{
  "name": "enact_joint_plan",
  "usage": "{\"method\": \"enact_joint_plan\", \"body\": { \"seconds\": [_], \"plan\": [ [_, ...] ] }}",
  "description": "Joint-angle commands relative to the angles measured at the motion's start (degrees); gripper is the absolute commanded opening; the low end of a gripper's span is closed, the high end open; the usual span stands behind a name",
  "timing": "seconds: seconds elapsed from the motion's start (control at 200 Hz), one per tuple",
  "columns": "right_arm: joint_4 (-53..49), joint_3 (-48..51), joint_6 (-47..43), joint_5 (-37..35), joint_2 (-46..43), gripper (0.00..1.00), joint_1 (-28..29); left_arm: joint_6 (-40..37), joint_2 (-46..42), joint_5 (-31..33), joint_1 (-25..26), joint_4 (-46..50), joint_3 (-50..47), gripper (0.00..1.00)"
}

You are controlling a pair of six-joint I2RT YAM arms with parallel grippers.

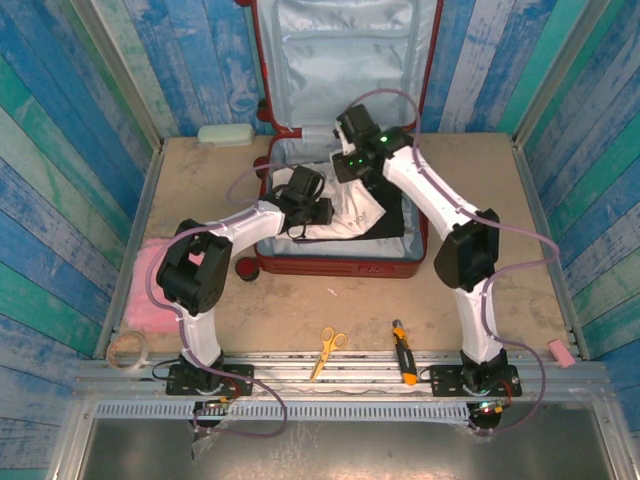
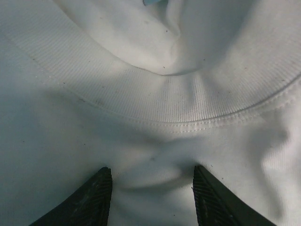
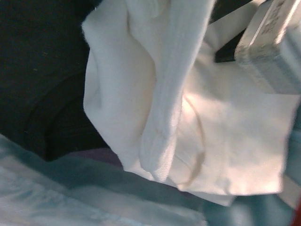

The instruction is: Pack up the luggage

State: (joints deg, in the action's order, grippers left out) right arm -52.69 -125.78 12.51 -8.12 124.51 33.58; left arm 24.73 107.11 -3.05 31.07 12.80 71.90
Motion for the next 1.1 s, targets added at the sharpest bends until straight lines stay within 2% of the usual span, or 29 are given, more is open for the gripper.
{"method": "enact_joint_plan", "body": {
  "seconds": [0.0, 0.065, 0.095, 0.11, 0.125, 0.18, 0.23, 0.356, 0.506, 0.681, 0.766, 0.836, 0.896, 0.972, 1.097],
  "plan": [
    [-7.26, -2.34, -0.64, -19.07, 4.59, 0.05, -0.19, 0.09, 0.35, 1.29, -0.08, -1.22, -1.67, 0.49],
    [-8.63, -3.11, -1.17, -24.50, 5.92, 0.22, -0.40, -0.19, 0.55, 1.31, -0.15, -1.54, -1.85, 0.49],
    [-8.66, -2.80, -1.38, -27.19, 6.45, 0.39, -0.72, -0.21, 0.78, 1.36, -0.22, -1.63, -1.93, 0.49],
    [-8.47, -2.54, -1.84, -28.08, 6.64, 0.51, -1.00, -0.15, 0.83, 1.30, -0.14, -1.71, -1.95, 0.49],
    [-8.41, -2.42, -2.06, -29.02, 6.90, 0.57, -1.36, -0.20, 0.85, 1.36, -0.21, -1.84, -2.00, 0.49],
    [-8.40, -2.62, -3.29, -29.13, 8.11, 0.66, -3.55, -0.30, 1.26, 1.22, -0.17, -2.12, -2.03, 0.49],
    [-8.39, -3.37, -4.18, -26.36, 8.80, 0.74, -6.47, -0.13, 1.45, 1.21, -0.21, -2.32, -1.94, 0.49],
    [-6.38, -3.33, -7.92, -14.70, 7.76, 0.89, -13.01, -0.14, 1.97, 1.54, -0.22, -2.18, -1.21, 0.51],
    [4.67, 9.79, -13.80, -9.04, -2.41, 0.90, -15.57, -1.16, 1.46, 4.30, -0.22, -0.29, 0.41, 0.52],
    [11.25, 22.81, -12.59, 2.83, -15.47, 0.84, -18.11, -3.20, -0.99, 8.60, -0.21, 3.30, 2.98, 0.52],
    [14.17, 28.90, -11.86, 11.17, -20.60, 0.70, -18.20, -3.89, -2.82, 10.17, -0.20, 4.18, 4.10, 0.52],
    [16.76, 33.43, -10.24, 19.59, -23.05, 0.48, -18.15, -3.99, -4.04, 11.34, -0.22, 4.01, 4.46, 0.53],
    [19.53, 36.66, -8.23, 25.64, -23.70, 0.37, -18.03, -3.67, -4.94, 11.80, -0.22, 3.95, 4.60, 0.53],
    [22.79, 39.64, -6.52, 29.34, -22.45, 0.30, -17.24, -2.43, -5.49, 11.78, -0.22, 3.46, 4.49, 0.54],
    [22.09, 38.74, -5.81, 29.25, -17.01, 0.22, -15.50, 0.46, -6.03, 12.49, -0.21, 1.85, 2.74, 0.56]
  ]
}}
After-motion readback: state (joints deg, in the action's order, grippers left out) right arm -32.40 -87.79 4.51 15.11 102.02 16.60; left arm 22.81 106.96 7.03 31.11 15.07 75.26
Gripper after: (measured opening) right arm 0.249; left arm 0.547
